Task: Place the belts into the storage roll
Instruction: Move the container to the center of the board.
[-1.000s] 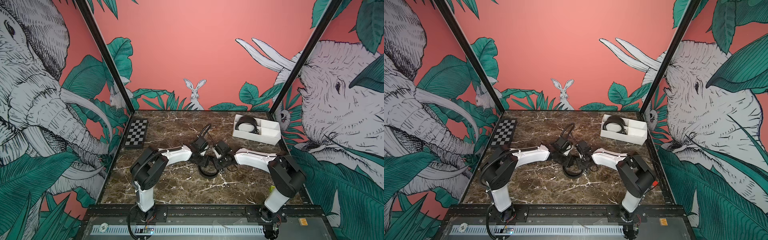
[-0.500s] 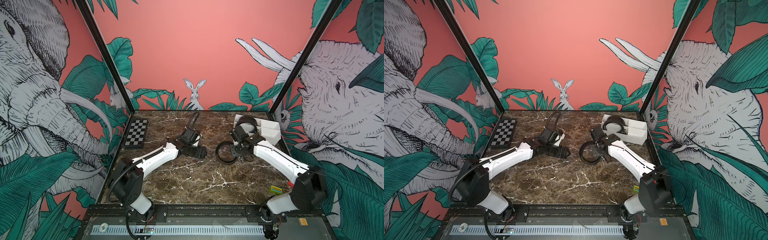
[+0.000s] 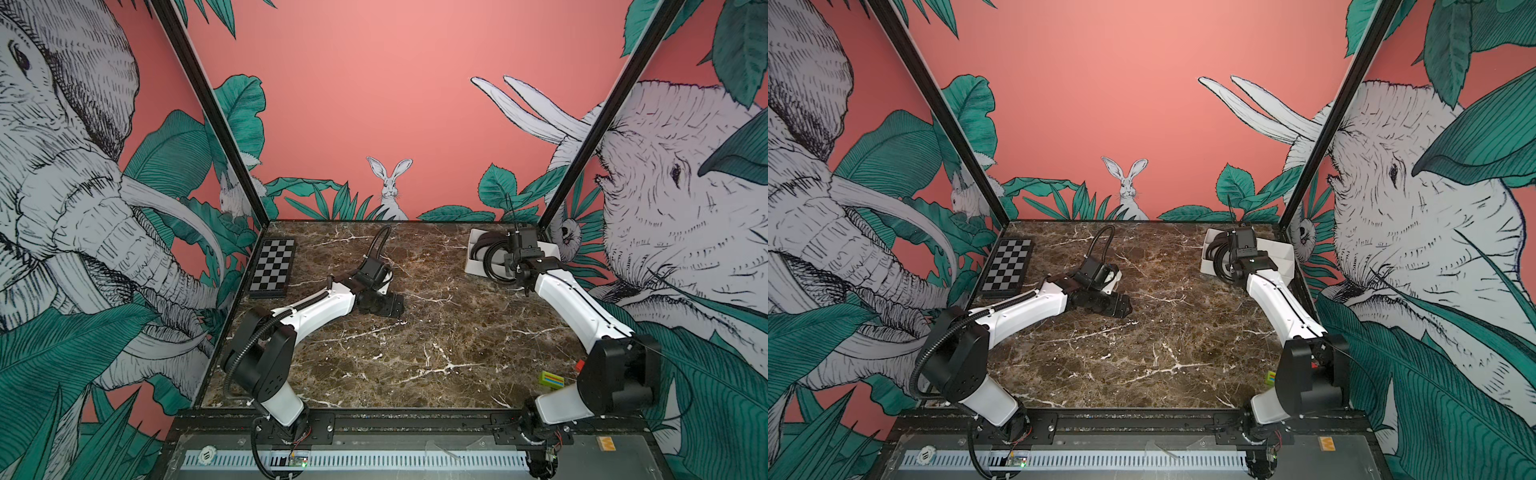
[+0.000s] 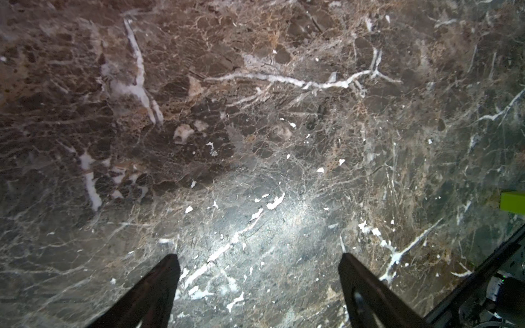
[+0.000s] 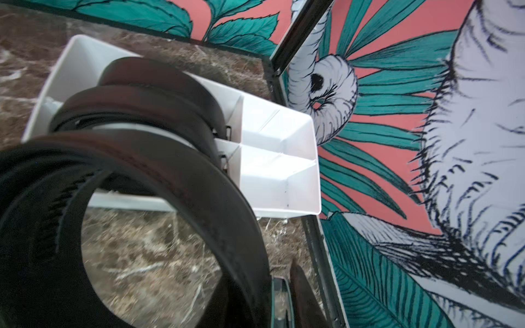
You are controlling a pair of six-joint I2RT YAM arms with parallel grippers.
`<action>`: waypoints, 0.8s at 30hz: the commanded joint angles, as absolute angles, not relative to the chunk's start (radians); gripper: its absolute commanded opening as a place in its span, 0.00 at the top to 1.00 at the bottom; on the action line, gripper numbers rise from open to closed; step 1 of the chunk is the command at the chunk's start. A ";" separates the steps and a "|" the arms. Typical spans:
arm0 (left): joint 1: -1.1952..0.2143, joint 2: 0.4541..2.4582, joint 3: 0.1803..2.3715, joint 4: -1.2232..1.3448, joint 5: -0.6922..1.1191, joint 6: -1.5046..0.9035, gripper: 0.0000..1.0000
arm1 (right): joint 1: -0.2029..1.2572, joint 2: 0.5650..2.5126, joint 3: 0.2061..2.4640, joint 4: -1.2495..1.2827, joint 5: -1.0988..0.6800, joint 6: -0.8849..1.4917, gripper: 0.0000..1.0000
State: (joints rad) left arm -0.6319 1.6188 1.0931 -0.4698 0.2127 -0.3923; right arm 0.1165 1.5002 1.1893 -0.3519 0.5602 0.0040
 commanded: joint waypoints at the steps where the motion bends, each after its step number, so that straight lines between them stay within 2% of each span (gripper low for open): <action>1: -0.614 1.612 1.080 -0.471 0.231 -0.374 0.09 | 0.044 1.513 1.196 -0.050 0.594 -0.121 1.00; 7: -0.606 1.628 1.080 -0.454 0.253 -0.380 0.09 | -0.054 1.525 1.153 0.191 0.564 -0.313 1.00; 17: -0.599 1.670 1.101 -0.431 0.284 -0.390 0.08 | -0.121 1.650 1.021 0.567 0.463 -0.649 1.00; 24: -0.588 1.666 1.094 -0.419 0.296 -0.397 0.08 | -0.179 1.707 0.986 0.693 0.381 -0.779 1.00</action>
